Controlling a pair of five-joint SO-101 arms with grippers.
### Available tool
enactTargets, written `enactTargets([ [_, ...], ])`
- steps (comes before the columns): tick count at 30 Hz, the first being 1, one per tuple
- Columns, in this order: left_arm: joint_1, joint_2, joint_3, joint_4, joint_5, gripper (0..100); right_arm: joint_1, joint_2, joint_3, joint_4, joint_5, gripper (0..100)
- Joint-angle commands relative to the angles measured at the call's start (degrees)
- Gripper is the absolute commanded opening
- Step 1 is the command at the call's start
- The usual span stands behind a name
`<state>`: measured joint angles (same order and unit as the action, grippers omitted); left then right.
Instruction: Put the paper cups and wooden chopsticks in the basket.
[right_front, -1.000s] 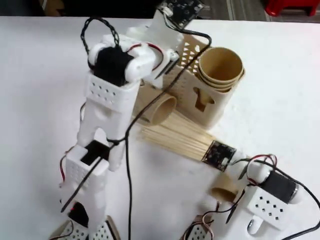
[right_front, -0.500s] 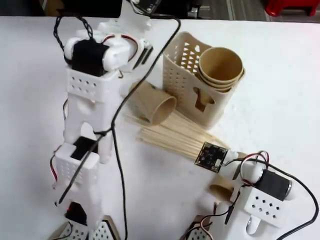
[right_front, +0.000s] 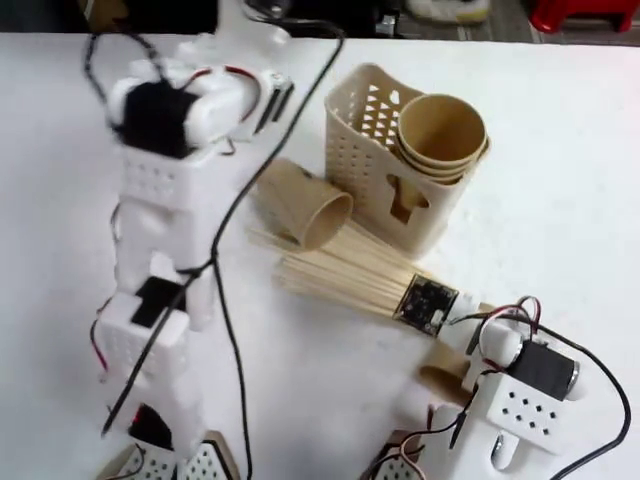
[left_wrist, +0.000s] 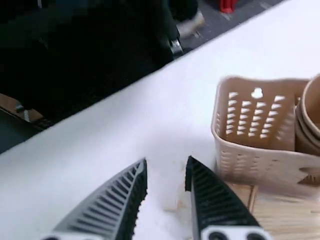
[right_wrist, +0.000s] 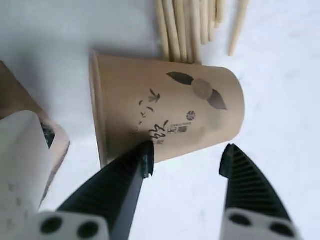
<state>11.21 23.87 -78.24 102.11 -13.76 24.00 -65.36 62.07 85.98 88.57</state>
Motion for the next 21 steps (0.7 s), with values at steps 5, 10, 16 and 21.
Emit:
enactTargets([
  [5,-5.8,-13.1,-0.7,0.4,0.6,14,-0.4,0.9,0.4,-4.9,-1.8,22.3],
  [10,-8.0,-19.9,9.6,0.4,0.6,14,-0.6,0.9,0.4,-10.7,-6.6,22.3],
  [16,-8.0,-31.1,28.6,0.2,0.4,14,-0.6,0.9,0.5,-14.9,-8.5,22.3],
  [21,-8.0,-40.1,40.2,-0.5,0.3,14,-0.6,0.9,2.8,-21.6,-10.5,22.3],
])
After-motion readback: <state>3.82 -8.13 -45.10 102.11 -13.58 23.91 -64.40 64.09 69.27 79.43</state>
